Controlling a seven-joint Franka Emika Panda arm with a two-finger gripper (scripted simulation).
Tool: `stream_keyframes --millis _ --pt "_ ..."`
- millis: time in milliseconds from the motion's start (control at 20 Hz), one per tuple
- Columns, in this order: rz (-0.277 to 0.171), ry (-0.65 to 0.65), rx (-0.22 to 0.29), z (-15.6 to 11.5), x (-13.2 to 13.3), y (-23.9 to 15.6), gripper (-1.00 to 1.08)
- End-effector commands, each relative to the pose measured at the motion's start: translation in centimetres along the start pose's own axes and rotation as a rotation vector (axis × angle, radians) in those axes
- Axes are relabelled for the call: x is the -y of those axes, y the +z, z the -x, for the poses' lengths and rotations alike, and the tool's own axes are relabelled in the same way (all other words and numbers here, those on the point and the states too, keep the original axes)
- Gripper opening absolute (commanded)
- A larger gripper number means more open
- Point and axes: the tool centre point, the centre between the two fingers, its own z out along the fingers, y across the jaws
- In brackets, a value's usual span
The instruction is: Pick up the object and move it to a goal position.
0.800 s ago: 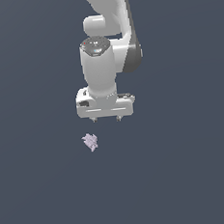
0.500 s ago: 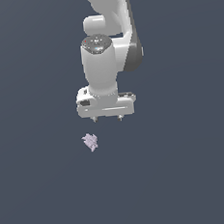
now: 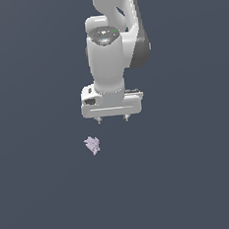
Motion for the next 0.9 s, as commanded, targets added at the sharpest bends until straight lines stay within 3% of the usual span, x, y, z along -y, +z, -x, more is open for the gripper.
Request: stream_keyframes --millis 0,450,850 --pt "0.000 -0.003 0.002 0.0 -0.1 0.1 1.00" --pt "0.003 -0.078 0.009 -0.1 -1.2 1.3 1.00" --pt "0.004 -0.220 0.023 -0.3 -3.3 3.7 1.00"
